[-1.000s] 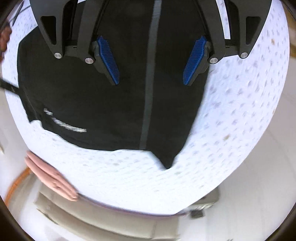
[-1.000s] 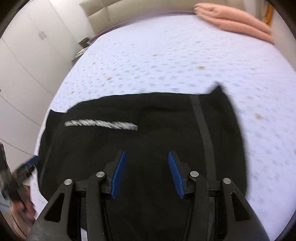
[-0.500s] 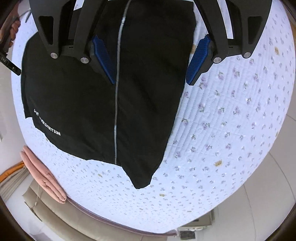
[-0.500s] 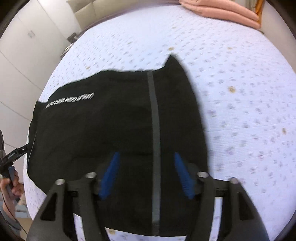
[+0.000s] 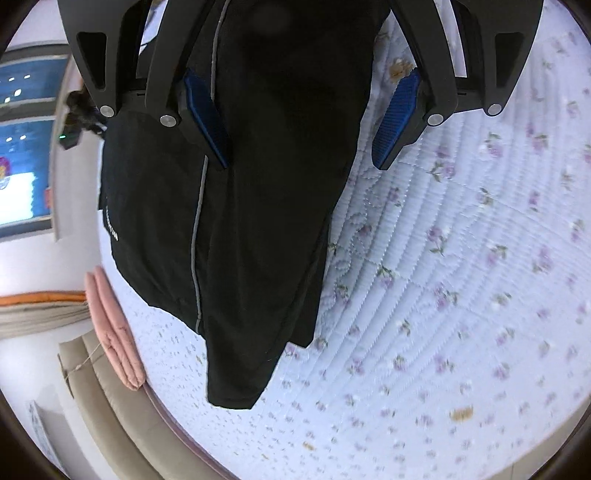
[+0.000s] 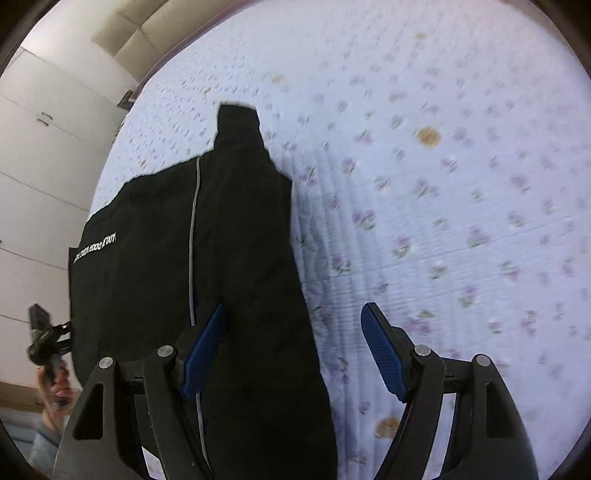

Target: Fold large clothes

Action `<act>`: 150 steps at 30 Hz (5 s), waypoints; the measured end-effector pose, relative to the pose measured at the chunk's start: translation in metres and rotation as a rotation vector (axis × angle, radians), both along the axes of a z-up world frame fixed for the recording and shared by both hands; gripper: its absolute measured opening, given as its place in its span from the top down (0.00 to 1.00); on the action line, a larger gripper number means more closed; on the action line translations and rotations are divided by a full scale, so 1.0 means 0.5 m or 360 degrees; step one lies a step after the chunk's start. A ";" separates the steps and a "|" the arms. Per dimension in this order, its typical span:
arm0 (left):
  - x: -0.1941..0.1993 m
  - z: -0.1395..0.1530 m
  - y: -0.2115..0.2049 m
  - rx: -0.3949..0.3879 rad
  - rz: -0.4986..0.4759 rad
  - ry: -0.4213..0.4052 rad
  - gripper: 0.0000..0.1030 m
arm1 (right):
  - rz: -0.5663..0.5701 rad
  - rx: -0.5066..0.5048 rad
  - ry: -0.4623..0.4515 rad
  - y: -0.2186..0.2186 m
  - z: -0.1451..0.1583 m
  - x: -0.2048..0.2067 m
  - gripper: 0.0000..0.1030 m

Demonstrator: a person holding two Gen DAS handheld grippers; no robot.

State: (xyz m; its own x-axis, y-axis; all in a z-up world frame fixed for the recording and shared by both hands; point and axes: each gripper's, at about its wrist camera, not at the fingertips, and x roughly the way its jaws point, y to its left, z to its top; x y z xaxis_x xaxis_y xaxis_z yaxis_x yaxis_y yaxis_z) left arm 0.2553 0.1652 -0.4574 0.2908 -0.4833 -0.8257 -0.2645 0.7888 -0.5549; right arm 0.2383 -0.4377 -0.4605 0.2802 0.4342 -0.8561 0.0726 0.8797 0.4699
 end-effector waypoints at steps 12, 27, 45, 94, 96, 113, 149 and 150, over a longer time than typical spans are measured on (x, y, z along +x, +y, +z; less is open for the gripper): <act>0.013 -0.057 -0.005 -0.0237 0.0038 0.0028 0.13 | 0.0110 0.0297 0.0025 0.010 -0.066 0.030 0.10; 0.002 -0.048 -0.059 -0.0343 0.0051 -0.0161 0.64 | 0.0143 0.0597 -0.0126 0.063 -0.055 0.010 0.66; -0.346 0.353 -0.064 -0.0420 -0.0304 -0.0738 0.72 | 0.0139 0.0557 -0.0508 0.133 0.233 -0.260 0.75; -0.633 0.044 -0.145 0.0686 -0.0184 -0.0480 0.28 | 0.0125 -0.0262 -0.0272 0.492 -0.121 -0.307 0.53; -0.635 0.047 -0.148 0.0700 -0.0186 -0.0487 0.28 | 0.0126 -0.0240 -0.0270 0.491 -0.104 -0.318 0.53; -0.952 0.547 -0.258 0.1063 -0.0112 -0.1018 0.23 | -0.0137 -0.0581 -0.0913 0.474 0.415 -0.779 0.06; -1.212 0.708 -0.304 0.1240 0.0017 -0.1177 0.16 | -0.0107 -0.0715 -0.1014 0.578 0.543 -1.035 0.00; -1.211 0.705 -0.304 0.1246 0.0017 -0.1170 0.16 | -0.0108 -0.0713 -0.1008 0.577 0.541 -1.033 0.00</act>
State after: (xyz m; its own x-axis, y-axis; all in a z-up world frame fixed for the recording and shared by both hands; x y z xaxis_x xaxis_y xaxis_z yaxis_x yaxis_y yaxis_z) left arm -0.3502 0.0130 -0.1050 0.8438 0.1098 -0.5253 -0.0808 0.9937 0.0778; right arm -0.2783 -0.1495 -0.1898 0.7882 0.0489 -0.6135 -0.0304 0.9987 0.0406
